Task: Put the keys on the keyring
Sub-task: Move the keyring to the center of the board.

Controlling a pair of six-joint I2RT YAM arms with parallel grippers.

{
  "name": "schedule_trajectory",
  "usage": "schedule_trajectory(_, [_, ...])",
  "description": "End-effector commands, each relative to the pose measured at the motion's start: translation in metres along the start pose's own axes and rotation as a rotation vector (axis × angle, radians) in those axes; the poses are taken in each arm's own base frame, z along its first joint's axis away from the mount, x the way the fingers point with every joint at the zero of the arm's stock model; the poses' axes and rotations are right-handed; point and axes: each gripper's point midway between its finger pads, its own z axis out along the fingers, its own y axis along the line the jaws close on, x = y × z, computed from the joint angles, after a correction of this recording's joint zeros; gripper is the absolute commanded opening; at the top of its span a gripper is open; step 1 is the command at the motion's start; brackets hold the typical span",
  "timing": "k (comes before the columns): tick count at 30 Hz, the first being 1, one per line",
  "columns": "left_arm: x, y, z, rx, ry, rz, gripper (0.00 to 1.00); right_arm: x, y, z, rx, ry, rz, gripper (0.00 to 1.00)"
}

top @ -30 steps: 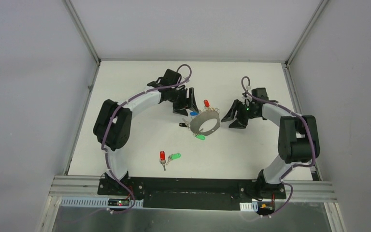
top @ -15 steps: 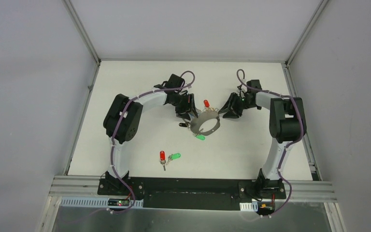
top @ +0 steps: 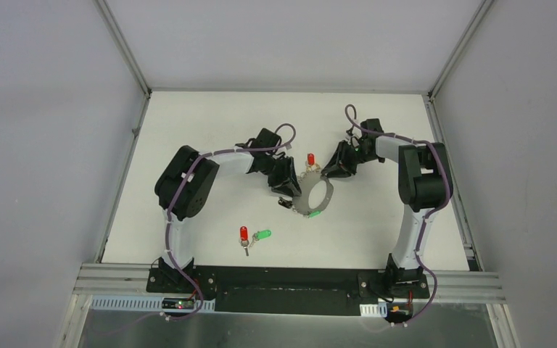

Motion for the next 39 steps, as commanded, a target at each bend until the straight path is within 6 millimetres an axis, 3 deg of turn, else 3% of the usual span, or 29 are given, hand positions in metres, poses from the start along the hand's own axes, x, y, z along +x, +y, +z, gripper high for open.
schedule_trajectory(1, [0.019, -0.018, -0.004, 0.010, -0.013, 0.037, 0.38, 0.001, 0.009, -0.007, 0.005, 0.010, -0.059, 0.33])
schedule_trajectory(7, [0.022, -0.029, -0.034, -0.019, -0.112, 0.069, 0.44, 0.017, 0.007, -0.020, 0.035, 0.014, -0.099, 0.36])
schedule_trajectory(15, [0.022, -0.027, -0.089, -0.147, -0.279, 0.099, 0.58, 0.046, 0.006, -0.045, 0.075, -0.028, -0.150, 0.40])
schedule_trajectory(20, [0.026, -0.029, -0.132, -0.189, -0.415, 0.116, 0.70, 0.062, 0.014, -0.069, 0.083, -0.100, -0.196, 0.47])
schedule_trajectory(24, [0.031, -0.028, -0.164, -0.210, -0.527, 0.118, 0.82, 0.069, 0.014, -0.076, 0.091, -0.129, -0.216, 0.53])
schedule_trajectory(31, [0.048, -0.029, -0.189, -0.158, -0.609, 0.083, 0.92, 0.058, 0.023, -0.066, 0.040, -0.136, -0.157, 0.54])
schedule_trajectory(39, [0.060, -0.044, -0.183, -0.022, -0.587, 0.033, 0.91, 0.022, 0.025, -0.048, 0.079, -0.153, -0.128, 0.43])
